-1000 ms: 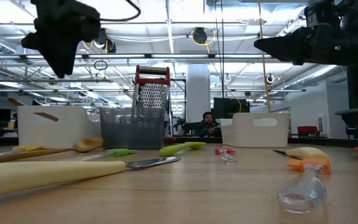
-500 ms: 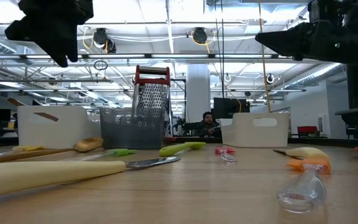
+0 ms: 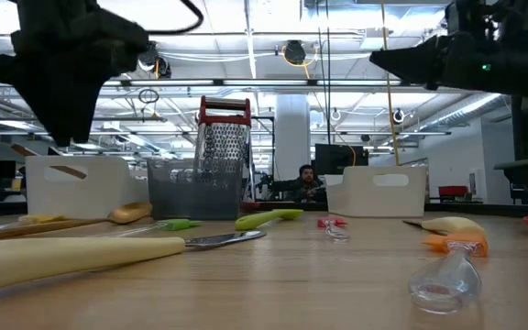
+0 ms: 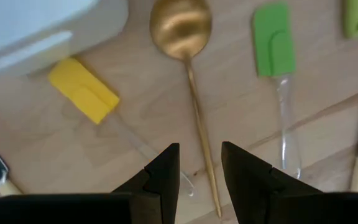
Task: Pick & Place Kitchen Items
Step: Put the golden serving spoon into the left white bin
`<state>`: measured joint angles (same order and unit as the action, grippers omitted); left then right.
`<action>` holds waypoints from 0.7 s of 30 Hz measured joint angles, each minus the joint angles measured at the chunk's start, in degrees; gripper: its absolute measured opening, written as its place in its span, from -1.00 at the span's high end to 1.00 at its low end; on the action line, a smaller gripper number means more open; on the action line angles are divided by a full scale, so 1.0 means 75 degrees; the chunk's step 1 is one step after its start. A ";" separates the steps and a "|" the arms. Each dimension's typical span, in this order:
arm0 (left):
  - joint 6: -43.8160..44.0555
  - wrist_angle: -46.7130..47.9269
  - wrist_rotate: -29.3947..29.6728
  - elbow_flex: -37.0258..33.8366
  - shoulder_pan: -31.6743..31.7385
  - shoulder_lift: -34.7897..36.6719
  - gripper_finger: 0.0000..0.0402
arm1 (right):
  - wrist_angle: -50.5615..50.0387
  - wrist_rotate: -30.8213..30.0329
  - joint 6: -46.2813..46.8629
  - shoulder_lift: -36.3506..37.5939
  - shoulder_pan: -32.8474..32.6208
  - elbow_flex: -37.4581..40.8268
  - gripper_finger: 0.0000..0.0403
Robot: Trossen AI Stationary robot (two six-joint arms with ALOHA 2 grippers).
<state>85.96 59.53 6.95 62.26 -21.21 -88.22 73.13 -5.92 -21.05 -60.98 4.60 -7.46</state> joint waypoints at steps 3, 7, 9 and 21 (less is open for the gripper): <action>0.0015 -0.0010 -0.0148 0.0000 0.0123 -0.0154 0.39 | -0.0013 -0.0003 0.0313 -0.0470 0.0134 -0.0271 0.36; -0.0045 -0.0282 -0.0160 0.0000 0.0240 -0.0331 0.39 | -0.0013 -0.0002 0.0586 -0.1152 0.0296 -0.0663 0.36; -0.0203 -0.0489 -0.0162 0.0000 0.0241 -0.0405 0.39 | -0.0016 -0.0007 0.0712 -0.1461 0.0382 -0.0862 0.36; -0.0578 -0.1221 -0.0079 0.0000 0.0219 -0.1197 0.39 | -0.0019 -0.0005 0.0673 -0.2772 0.0547 -0.1847 0.36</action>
<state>81.62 50.37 6.36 62.26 -19.57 -97.19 72.99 -5.96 -16.00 -81.77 8.71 -21.31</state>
